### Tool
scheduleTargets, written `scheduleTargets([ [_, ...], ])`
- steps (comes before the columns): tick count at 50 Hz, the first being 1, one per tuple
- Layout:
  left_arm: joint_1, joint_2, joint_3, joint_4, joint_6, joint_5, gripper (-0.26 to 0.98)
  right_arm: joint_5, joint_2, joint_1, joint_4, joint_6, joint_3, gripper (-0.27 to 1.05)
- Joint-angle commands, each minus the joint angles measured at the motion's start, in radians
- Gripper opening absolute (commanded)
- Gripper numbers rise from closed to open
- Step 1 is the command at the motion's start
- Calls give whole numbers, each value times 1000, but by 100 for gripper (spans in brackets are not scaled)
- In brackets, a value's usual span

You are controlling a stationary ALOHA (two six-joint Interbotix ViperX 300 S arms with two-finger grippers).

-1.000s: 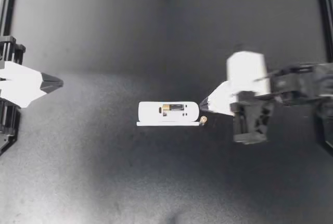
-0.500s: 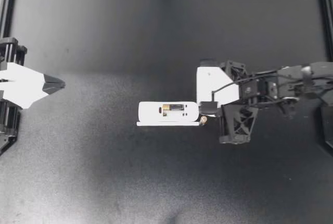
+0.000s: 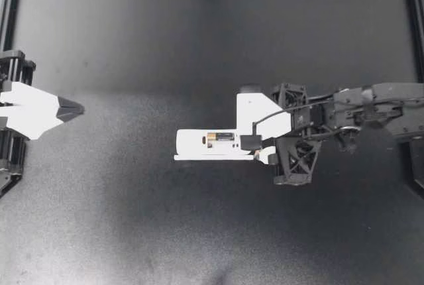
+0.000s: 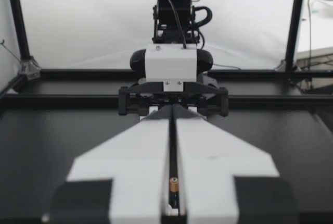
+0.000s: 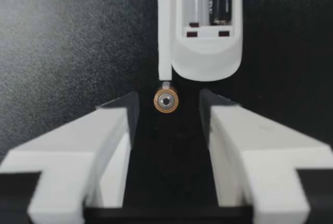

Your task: Place the battery into the slot of the remote controller.

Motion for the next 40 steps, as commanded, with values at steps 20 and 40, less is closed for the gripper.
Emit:
scheduleTargets([
  [20, 3, 6, -12, 0, -2, -5, -16, -20, 67, 0, 3, 0, -23, 47],
  [40, 3, 6, -14, 0, -2, -5, -16, -29, 91, 0, 3, 0, -26, 40],
])
